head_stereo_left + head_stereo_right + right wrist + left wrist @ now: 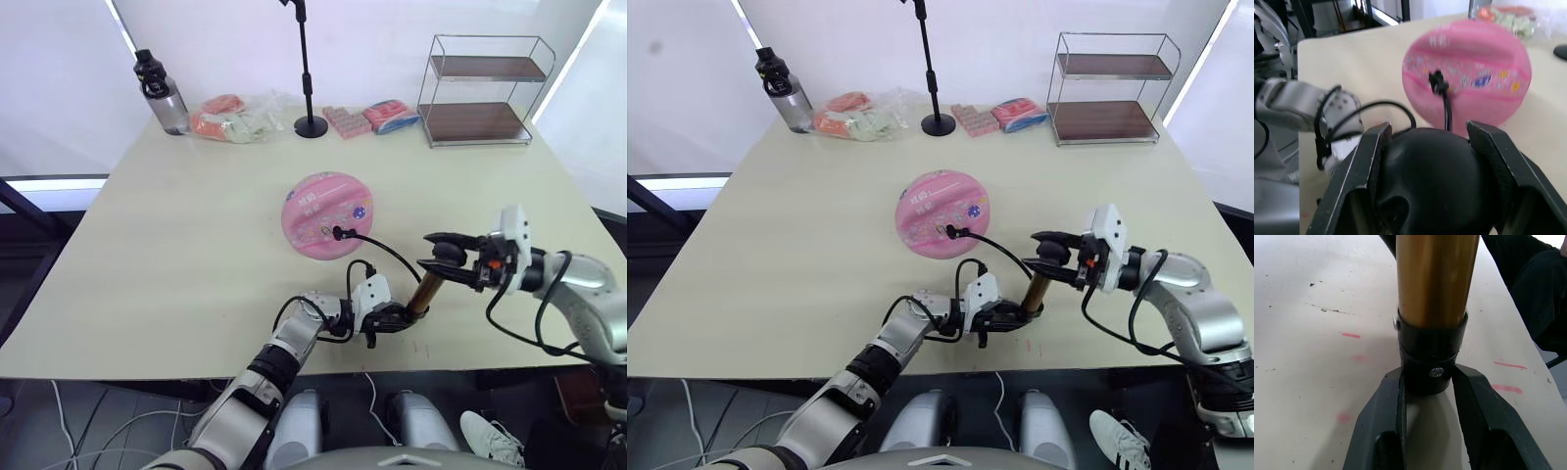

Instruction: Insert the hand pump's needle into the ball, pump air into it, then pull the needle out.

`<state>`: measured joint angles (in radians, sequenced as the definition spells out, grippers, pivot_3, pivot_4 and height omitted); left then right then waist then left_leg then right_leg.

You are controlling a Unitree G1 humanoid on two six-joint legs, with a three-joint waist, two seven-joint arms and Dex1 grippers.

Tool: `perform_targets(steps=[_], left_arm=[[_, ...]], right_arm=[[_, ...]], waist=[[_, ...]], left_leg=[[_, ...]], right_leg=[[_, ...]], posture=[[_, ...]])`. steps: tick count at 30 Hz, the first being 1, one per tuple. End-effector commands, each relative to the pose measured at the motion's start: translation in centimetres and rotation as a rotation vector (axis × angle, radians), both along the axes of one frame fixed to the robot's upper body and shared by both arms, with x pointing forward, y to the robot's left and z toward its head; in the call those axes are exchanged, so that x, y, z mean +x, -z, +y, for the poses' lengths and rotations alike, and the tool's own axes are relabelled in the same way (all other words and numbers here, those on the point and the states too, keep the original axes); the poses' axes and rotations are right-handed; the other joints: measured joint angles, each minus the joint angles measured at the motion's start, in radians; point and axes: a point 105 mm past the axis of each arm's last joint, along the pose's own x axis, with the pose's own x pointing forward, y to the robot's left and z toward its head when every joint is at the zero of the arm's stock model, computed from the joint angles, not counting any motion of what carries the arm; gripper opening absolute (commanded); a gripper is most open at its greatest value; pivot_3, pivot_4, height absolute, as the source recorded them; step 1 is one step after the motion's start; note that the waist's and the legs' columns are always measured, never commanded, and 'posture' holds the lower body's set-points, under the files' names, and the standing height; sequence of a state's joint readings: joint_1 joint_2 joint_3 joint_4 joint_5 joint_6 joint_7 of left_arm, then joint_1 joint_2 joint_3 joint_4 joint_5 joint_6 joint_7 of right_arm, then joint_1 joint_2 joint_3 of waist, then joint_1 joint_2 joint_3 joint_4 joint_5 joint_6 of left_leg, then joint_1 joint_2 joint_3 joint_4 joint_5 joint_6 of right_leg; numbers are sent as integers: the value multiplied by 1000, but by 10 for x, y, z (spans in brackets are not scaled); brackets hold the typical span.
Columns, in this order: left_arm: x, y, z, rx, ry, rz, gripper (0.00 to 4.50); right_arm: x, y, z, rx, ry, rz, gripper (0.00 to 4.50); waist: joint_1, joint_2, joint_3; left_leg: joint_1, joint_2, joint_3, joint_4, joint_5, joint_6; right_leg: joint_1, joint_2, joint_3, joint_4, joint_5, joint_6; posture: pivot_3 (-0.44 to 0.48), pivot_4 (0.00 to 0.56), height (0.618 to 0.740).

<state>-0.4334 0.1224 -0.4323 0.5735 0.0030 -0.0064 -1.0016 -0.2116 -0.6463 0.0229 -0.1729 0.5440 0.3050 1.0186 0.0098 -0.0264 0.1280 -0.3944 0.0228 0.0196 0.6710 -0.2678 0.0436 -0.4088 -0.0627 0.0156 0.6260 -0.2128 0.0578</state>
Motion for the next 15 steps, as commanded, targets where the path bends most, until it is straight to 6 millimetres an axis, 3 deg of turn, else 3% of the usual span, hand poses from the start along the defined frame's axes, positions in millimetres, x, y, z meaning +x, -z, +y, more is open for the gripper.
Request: perform_targets(steps=[1, 5, 15], left_arm=[[-15, 33, 14, 113, 0, 101, 933], [-16, 33, 14, 113, 2, 102, 933], [-17, 34, 13, 112, 7, 109, 933]], right_arm=[[-2, 34, -5, -62, 43, 102, 1943], [-1, 15, -6, -6, 30, 59, 1937], [4, -75, -27, 53, 8, -77, 1937]], waist=[[0, -1, -1], [0, -2, -3], [4, 5, 3]], left_leg=[[0, 0, 0, 0, 0, 0], [1, 0, -1, 0, 0, 0], [-4, -1, 0, 0, 0, 0]], right_leg=[[0, 0, 0, 0, 0, 0], [1, 0, 0, 0, 0, 0], [-2, -2, 0, 0, 0, 0]], posture=[[0, 150, 740], [0, 150, 740], [0, 150, 740]])
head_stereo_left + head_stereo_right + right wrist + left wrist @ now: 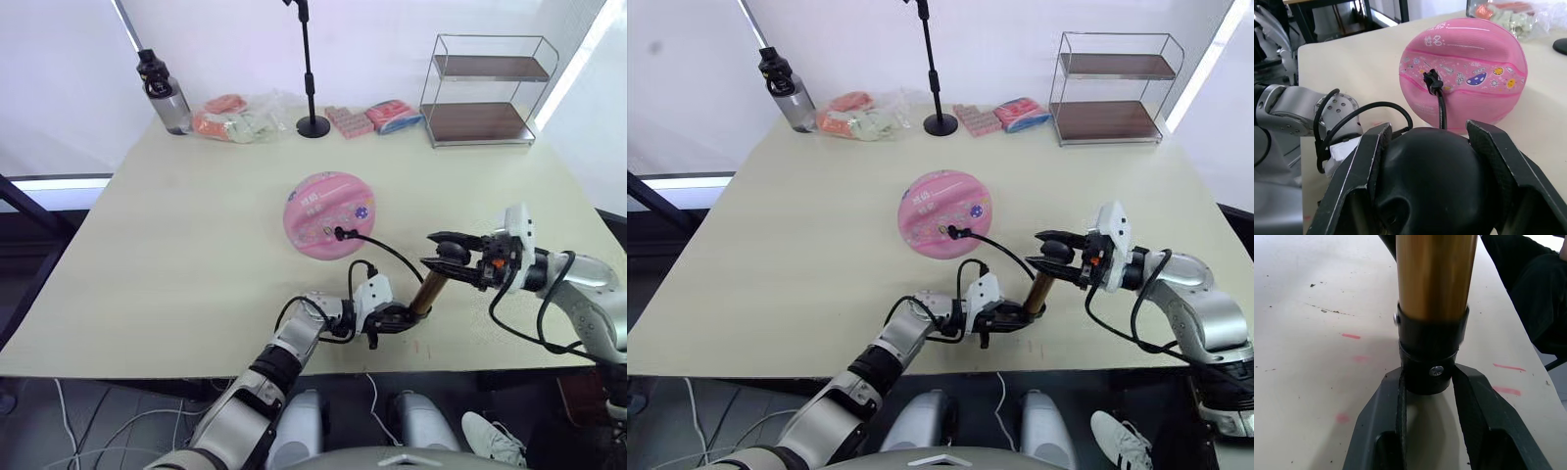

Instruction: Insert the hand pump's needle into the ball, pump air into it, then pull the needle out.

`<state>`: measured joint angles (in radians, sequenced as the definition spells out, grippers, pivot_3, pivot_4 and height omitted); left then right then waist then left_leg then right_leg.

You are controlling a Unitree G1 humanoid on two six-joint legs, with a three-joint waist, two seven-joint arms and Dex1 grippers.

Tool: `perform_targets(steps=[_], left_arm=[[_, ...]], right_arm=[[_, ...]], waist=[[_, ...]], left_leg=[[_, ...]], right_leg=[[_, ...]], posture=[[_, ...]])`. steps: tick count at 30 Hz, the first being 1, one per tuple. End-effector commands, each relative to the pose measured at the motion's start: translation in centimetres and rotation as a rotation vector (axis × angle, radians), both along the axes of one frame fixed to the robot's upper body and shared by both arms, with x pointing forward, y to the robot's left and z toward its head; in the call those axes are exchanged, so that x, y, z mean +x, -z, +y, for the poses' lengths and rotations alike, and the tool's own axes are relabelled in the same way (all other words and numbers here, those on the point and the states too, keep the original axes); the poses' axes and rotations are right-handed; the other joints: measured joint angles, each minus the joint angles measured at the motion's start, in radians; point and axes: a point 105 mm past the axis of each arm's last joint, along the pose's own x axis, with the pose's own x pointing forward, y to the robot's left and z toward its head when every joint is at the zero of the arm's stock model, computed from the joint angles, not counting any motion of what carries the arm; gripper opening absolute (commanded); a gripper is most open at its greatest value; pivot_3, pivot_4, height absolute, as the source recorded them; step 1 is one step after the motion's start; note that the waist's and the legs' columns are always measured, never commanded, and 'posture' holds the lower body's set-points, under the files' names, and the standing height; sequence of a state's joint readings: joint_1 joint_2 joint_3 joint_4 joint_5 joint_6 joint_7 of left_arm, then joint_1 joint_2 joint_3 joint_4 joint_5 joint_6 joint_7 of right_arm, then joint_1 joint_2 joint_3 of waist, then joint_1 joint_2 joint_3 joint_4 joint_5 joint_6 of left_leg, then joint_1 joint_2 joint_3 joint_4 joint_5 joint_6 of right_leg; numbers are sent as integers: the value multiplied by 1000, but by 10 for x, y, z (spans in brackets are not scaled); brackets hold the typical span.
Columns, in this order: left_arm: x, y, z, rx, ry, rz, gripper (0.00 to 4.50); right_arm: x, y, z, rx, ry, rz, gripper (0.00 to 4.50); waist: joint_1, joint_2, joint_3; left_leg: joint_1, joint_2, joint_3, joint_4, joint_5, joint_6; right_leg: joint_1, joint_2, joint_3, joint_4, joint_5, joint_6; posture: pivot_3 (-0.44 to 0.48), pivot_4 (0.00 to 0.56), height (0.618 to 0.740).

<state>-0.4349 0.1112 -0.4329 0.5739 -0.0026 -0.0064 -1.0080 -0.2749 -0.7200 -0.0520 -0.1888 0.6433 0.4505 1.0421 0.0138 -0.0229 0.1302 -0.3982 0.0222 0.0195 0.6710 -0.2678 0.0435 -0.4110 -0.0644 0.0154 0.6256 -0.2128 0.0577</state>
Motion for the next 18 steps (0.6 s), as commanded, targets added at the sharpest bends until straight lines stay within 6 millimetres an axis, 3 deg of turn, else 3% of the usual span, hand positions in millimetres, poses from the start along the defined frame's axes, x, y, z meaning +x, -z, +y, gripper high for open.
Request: perform_targets(steps=[1, 9, 18], left_arm=[[-16, 36, 17, 127, -2, 104, 933], [-16, 36, 18, 129, -1, 106, 933], [-17, 36, 18, 130, 2, 106, 933]], right_arm=[[0, -55, -14, 43, 8, -121, 1937], [1, -104, -35, 30, 31, -168, 1935], [-10, -138, -34, 34, -19, -173, 1903]], waist=[[0, 2, 1], [0, 3, 4], [0, 3, 4]], left_leg=[[0, 0, 0, 0, 0, 0], [-1, 0, 0, 0, 0, 0], [-1, 0, 0, 0, 0, 0]], right_leg=[[0, 0, 0, 0, 0, 0], [0, 0, 0, 0, 0, 0], [-1, -1, 0, -1, 0, 0]], posture=[[0, 150, 740], [0, 150, 740], [0, 150, 740]])
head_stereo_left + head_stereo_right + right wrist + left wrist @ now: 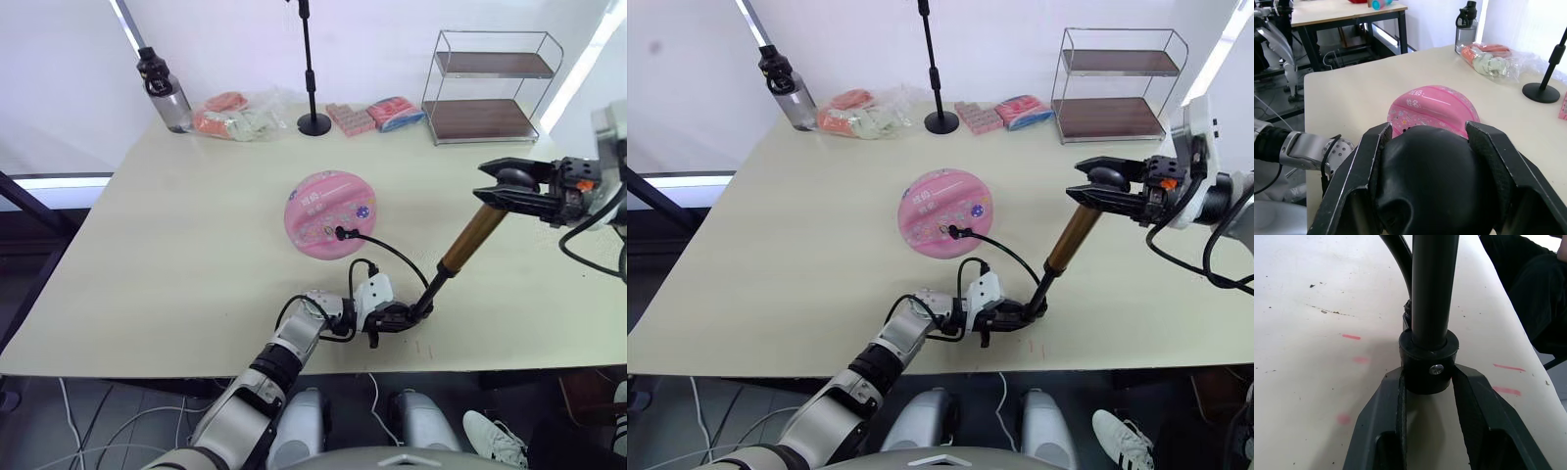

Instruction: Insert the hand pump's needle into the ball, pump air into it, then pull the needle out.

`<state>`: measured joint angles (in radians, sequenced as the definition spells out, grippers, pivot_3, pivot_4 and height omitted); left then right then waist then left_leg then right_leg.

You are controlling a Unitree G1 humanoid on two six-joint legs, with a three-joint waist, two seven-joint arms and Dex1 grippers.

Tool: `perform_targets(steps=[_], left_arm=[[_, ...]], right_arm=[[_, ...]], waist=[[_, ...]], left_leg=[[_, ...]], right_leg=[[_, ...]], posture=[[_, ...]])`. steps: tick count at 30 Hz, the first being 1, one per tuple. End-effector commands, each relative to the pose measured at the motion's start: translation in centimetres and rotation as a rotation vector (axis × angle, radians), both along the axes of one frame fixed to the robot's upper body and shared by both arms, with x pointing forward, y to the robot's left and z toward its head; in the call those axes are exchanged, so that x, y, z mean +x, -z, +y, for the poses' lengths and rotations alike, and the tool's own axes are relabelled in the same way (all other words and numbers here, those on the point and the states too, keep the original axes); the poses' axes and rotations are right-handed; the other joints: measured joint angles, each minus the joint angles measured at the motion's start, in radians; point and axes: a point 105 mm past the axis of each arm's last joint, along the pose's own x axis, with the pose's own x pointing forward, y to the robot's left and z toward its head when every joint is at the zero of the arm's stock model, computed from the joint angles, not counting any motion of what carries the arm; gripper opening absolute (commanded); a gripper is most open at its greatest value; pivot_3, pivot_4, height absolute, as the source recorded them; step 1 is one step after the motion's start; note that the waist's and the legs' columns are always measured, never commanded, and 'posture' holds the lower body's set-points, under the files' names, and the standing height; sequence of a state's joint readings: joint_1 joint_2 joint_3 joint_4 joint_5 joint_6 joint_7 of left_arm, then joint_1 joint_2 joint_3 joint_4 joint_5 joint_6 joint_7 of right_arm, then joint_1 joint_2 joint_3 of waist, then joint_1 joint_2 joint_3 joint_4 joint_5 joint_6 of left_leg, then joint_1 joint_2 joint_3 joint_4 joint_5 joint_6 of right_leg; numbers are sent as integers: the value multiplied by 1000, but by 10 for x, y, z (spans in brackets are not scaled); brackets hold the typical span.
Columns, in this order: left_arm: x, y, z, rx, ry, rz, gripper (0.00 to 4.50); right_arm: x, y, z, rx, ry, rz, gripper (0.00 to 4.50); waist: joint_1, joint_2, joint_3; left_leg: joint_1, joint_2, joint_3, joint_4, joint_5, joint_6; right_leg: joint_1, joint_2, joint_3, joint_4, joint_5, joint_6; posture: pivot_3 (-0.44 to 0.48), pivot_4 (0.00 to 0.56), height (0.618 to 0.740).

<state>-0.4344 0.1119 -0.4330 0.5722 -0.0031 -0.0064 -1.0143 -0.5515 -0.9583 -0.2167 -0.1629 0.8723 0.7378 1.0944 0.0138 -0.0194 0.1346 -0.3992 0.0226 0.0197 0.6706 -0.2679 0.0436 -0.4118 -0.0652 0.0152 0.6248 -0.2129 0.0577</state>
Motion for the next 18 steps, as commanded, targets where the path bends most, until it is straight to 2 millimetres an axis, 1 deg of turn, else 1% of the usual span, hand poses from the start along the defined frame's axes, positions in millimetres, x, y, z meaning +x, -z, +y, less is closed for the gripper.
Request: perform_targets(steps=[1, 5, 8, 13, 16, 18], left_arm=[[-16, 36, 18, 131, -4, 104, 933], [-16, 37, 18, 132, 0, 101, 933], [-17, 37, 18, 132, 0, 102, 933], [-17, 37, 18, 131, 0, 104, 933], [-17, 37, 18, 130, -5, 102, 933], [-16, 37, 18, 130, -6, 102, 933]], right_arm=[[-11, -37, -5, 39, -7, -101, 1903], [-14, -50, -3, 70, -22, -104, 1903], [-15, -47, 1, 56, -26, -101, 1903], [-14, -14, 14, 15, -36, -59, 1903], [-16, 14, 28, 8, -40, -25, 1903], [-17, 28, 33, -2, -35, -23, 1886]], waist=[[0, 0, 0], [0, 3, 4], [0, 4, 7], [0, 4, 7], [0, 3, 6], [-2, 3, 5]], left_leg=[[0, 0, 0, 0, 0, 0], [-1, 0, 0, 0, 0, 0], [-2, 0, 0, 0, 0, 0], [-2, 0, -1, 0, 0, 0], [-1, 0, 0, 0, 0, 0], [1, 0, -1, 0, 0, 0]], right_leg=[[0, 0, 0, 0, 0, 0], [-1, -1, 0, 0, 0, 0], [-2, -1, 0, 0, 0, 0], [-1, -1, -1, 0, 0, 0], [0, -1, -1, 0, 0, 0], [1, 0, -1, 0, 0, 0]], posture=[[0, 150, 740], [0, 150, 740], [0, 150, 740], [0, 150, 740], [0, 150, 740], [0, 150, 740]])
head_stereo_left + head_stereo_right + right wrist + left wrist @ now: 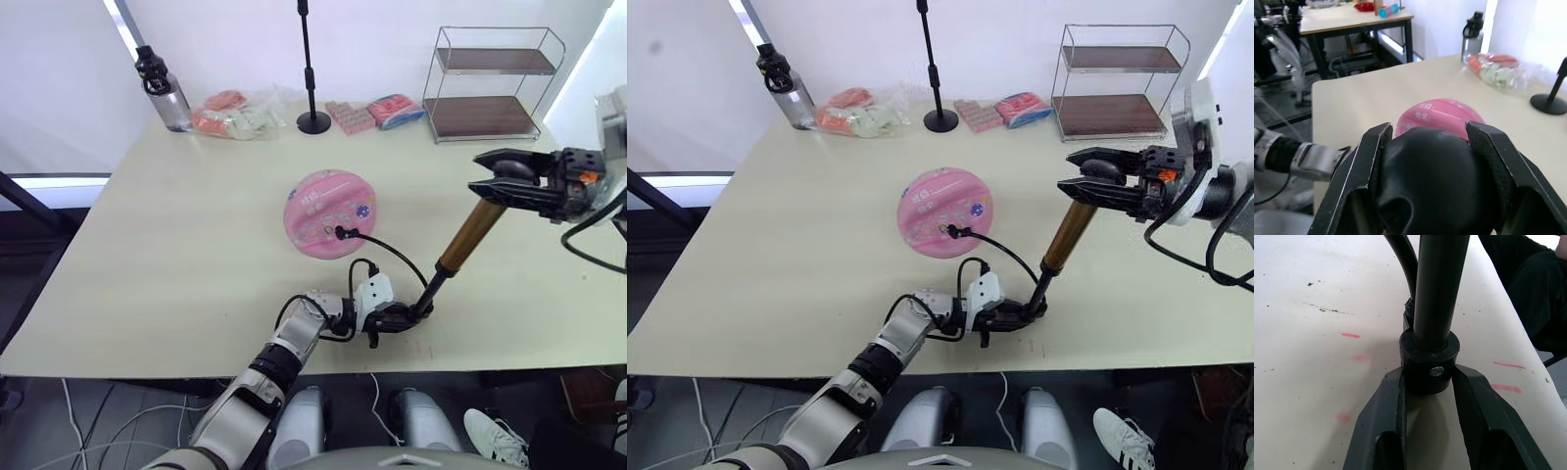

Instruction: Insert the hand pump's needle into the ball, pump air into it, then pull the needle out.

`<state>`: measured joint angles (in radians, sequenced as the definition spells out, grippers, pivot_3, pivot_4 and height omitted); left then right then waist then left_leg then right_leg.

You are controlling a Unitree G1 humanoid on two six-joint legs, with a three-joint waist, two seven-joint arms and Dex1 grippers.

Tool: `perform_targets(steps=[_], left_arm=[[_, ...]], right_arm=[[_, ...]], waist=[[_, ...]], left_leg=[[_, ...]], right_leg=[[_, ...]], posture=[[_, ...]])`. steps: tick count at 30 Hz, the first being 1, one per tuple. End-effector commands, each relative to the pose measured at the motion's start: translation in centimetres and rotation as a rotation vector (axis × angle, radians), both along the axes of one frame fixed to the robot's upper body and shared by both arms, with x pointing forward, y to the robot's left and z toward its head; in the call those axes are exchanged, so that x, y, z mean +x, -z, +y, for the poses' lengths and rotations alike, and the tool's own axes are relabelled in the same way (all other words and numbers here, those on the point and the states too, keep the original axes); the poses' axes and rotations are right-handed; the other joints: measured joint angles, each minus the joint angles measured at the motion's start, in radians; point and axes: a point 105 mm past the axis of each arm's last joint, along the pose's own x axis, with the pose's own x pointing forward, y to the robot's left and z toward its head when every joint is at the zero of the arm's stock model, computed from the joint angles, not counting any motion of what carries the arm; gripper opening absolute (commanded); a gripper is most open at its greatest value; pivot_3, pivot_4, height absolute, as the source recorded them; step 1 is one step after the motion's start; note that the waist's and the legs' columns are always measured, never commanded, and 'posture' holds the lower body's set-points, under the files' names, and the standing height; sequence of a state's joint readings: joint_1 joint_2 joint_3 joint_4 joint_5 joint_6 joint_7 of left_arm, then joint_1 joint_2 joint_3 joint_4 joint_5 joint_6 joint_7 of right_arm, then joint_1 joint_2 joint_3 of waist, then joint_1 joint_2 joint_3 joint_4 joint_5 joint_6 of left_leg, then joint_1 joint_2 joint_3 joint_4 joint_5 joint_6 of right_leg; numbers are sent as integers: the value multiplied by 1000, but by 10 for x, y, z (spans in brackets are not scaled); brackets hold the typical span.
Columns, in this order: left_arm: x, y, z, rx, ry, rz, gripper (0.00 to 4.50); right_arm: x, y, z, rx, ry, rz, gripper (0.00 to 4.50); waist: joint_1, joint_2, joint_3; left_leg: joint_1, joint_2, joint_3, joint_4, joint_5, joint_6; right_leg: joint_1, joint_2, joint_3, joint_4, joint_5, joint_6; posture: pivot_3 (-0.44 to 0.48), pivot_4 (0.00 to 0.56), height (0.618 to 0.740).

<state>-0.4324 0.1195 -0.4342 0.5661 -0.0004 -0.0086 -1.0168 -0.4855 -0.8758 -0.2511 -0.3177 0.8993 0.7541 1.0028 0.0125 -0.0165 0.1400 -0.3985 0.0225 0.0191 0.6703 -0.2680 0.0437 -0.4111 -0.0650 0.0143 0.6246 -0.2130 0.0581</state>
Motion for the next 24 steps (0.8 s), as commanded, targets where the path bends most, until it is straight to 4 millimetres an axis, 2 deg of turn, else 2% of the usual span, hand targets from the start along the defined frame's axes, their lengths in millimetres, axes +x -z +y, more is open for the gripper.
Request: perform_targets(steps=[1, 3, 8, 11, 15, 21, 24], left_arm=[[-16, 37, 16, 124, -10, 108, 933], [-17, 37, 16, 125, -10, 108, 933], [-17, 37, 15, 126, -9, 112, 933], [-16, 37, 14, 128, -7, 110, 933], [-16, 36, 13, 126, -9, 108, 933], [-16, 36, 12, 123, -13, 113, 933], [-15, 36, 11, 121, -14, 113, 933]], right_arm=[[-5, 30, 13, -54, -16, 15, 1882], [-6, 41, 15, -57, -11, 24, 1882], [-6, 85, 18, -101, 5, 69, 1882], [-6, 102, 18, -101, 17, 92, 1882], [-6, 136, 18, -90, 44, 153, 1882], [-2, 153, 18, -102, 84, 137, 1882], [-3, 153, 18, -105, 76, 119, 1882]], waist=[[0, -1, -1], [-1, -1, -2], [-1, -5, -8], [-1, -8, -11], [-1, -9, -12], [1, -11, -15], [1, -11, -15]], left_leg=[[0, 0, 0, 0, 0, 0], [1, 0, 0, 0, 0, 0], [2, 0, 0, 0, 0, 0], [2, 0, 0, 0, 0, 0], [2, 0, 0, 0, 0, 0], [2, 0, -1, 0, 0, 0], [2, 0, -1, 0, 0, 0]], right_leg=[[0, 0, 0, 0, 0, 0], [1, 1, 0, 1, 0, 0], [1, 1, 0, 1, 0, 0], [1, 1, 0, 1, 0, 0], [1, 1, 0, 1, 0, 0], [2, 1, 0, 0, 0, 0], [2, 1, 0, 0, 0, 0]], posture=[[0, 150, 740], [0, 150, 740], [0, 150, 740], [0, 150, 740], [0, 150, 740], [0, 150, 740], [0, 150, 740]])
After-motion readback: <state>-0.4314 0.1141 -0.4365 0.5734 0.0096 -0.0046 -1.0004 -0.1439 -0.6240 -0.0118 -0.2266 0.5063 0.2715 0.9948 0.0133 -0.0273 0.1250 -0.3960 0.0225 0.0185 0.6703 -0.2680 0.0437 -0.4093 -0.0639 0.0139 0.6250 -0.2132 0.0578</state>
